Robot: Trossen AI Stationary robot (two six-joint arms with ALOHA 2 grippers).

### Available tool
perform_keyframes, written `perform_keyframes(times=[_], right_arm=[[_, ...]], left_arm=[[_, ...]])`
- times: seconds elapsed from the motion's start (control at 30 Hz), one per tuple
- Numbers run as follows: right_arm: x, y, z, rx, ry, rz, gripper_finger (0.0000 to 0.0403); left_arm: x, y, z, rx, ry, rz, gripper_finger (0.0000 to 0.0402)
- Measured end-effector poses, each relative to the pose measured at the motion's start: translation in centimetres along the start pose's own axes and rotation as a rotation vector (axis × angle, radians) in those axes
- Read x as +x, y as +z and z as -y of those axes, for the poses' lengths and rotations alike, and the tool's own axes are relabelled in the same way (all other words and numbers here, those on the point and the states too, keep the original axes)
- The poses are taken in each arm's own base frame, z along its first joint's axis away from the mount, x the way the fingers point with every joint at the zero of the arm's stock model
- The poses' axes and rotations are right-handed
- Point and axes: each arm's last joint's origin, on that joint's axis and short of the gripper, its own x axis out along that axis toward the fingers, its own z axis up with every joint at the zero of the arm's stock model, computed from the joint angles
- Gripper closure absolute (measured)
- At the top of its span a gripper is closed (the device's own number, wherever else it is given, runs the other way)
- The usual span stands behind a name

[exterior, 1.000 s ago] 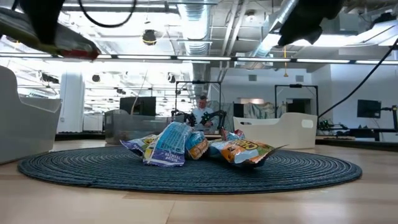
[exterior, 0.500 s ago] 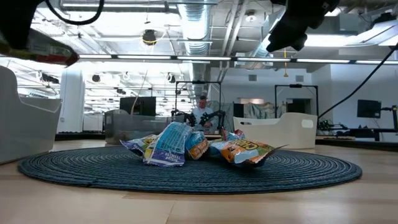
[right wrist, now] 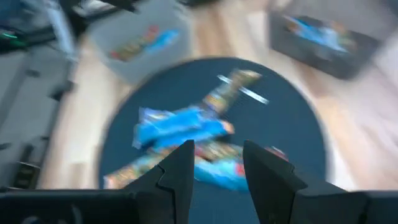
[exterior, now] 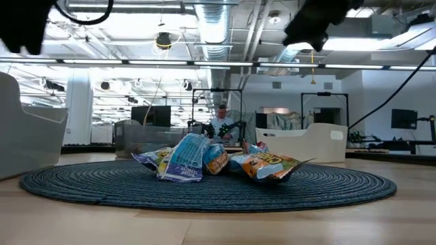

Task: Pick and place Granola Bars by type
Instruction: Put the blue granola bar into the white bin

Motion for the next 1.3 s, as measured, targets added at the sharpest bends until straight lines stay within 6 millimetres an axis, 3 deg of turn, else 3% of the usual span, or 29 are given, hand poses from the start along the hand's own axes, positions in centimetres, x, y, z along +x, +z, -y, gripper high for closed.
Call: perform_keyframes(times=[0.27,0.67,0.9,1.07,1.3], right_arm=[[5.3,0.4,-0.8,-0.058,0.198,0.008,0.0274],[13.6,-0.1,-1.2,-0.244,0.279,-0.152,0.0274],[16.8,1.6,-2.9,-0.585,0.429,-0.124,0.0274],[19.2,1.7,-4.0,-0.712,0.463,-0.254,0.0274],[21.3,2.6,-4.4,-0.864,0.442,-0.280,0.0263]], left_arm=[[-0.8,0.0,0.0,0.078,-0.125,0.236,0.0205],[-0.9,0.0,-0.7,0.167,-0.066,0.308,0.0205],[-0.9,0.0,-0.7,0.199,-0.064,0.324,0.0205],[-1.0,-0.4,-0.8,0.167,-0.077,0.320,0.0205],[-1.3,-1.4,-0.9,0.107,-0.120,0.318,0.0205]])
